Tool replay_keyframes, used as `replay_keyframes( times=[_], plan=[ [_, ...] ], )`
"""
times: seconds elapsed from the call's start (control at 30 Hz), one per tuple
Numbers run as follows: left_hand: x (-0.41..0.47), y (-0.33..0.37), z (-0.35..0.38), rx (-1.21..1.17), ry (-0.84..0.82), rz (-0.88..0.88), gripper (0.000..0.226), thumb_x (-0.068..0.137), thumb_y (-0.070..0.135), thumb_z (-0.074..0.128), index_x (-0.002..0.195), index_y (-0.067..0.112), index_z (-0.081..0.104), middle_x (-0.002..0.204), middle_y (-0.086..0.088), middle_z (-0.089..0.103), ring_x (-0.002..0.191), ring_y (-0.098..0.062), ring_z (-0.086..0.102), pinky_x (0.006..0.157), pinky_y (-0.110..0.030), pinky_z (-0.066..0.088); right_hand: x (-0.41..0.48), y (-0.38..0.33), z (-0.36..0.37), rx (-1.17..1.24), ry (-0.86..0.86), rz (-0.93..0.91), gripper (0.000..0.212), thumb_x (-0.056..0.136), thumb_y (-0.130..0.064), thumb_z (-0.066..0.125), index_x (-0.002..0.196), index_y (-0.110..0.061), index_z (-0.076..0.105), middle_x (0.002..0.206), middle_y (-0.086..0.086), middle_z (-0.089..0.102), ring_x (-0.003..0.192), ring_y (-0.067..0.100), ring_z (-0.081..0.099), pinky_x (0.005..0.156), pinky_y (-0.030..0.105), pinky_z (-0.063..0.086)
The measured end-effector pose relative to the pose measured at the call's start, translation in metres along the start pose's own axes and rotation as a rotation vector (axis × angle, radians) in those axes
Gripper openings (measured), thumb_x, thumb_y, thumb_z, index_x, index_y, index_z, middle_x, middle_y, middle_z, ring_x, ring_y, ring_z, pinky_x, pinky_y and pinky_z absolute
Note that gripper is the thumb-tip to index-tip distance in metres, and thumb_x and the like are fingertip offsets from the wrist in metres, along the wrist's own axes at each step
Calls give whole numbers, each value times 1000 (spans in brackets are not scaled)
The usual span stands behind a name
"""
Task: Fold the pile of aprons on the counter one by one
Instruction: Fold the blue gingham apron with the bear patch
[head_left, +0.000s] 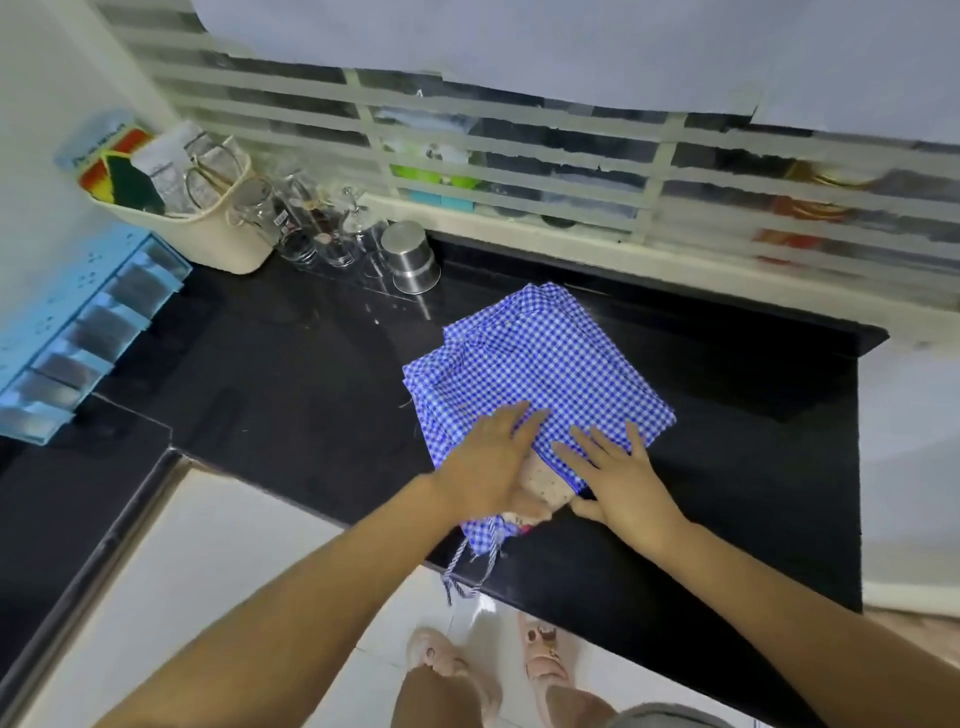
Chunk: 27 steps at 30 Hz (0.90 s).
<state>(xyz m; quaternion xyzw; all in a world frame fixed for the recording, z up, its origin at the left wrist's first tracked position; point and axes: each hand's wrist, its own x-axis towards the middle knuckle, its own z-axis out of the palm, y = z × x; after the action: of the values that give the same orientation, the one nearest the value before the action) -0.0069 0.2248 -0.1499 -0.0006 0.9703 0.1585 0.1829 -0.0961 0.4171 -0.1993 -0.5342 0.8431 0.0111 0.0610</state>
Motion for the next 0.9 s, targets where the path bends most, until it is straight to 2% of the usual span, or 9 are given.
replay_keyframes(
  times=[0.1,0.2,0.3,0.37,0.43,0.53,0.67,0.8,0.9],
  plan=[
    [-28,10,44,23,-55,-146,111,78,63,60,153,19,-9,158,-6,-17,147,-29,-13,120,-48,-2,12,-14,-5,-32,78,11,53,41,-34,92,86,-11,76,80,6,74,69,15,71,94,51,47],
    [-42,4,59,-5,63,-218,85,89,46,50,153,29,-2,155,3,-22,147,-26,-17,116,-43,-16,22,-26,-26,64,123,-63,28,55,-22,86,58,-12,60,45,-4,50,40,10,48,90,42,54],
    [-47,-6,55,-84,58,-183,58,100,35,41,151,36,14,161,3,-6,148,-25,-11,113,-36,-17,22,-25,-40,271,-122,-79,20,90,-28,56,88,-9,63,92,3,64,94,13,57,100,27,39],
    [-51,-12,44,-183,-27,-137,47,103,34,35,149,37,24,161,4,0,148,-22,-10,118,-41,-10,18,-19,-45,428,-241,-118,30,94,-37,52,112,-17,66,137,-5,52,136,8,33,109,22,25],
    [-55,-17,31,-277,-98,-89,43,104,35,33,146,37,32,161,5,5,147,-17,-8,120,-44,-4,16,-11,-56,616,-362,-135,38,91,-49,53,118,-25,65,147,-14,40,140,-1,21,111,18,19],
    [-61,-21,23,-525,-185,-118,41,103,35,37,144,30,43,159,9,18,147,-11,5,121,-37,5,15,11,-65,820,-533,16,51,88,-60,44,132,-36,55,144,-21,42,136,-4,29,110,14,18],
    [-61,-38,10,-974,-286,-245,48,90,52,52,128,24,61,132,10,60,125,-10,53,113,-36,34,15,45,-73,1027,-691,133,62,74,-83,38,119,-47,60,132,-30,52,126,-7,44,115,23,25],
    [-45,-54,-16,-1334,-183,-428,29,95,20,56,119,7,64,120,-6,67,114,-21,62,107,-39,42,19,72,-67,1661,-697,330,88,62,-74,68,131,-21,56,132,-3,60,123,14,55,97,24,46],
    [-28,-67,-30,-1522,-173,-583,32,98,18,52,123,0,59,122,-17,64,117,-32,59,100,-42,47,21,83,-55,1898,-691,375,85,75,-75,51,143,-24,41,144,1,48,134,22,44,111,39,35]
  ],
)
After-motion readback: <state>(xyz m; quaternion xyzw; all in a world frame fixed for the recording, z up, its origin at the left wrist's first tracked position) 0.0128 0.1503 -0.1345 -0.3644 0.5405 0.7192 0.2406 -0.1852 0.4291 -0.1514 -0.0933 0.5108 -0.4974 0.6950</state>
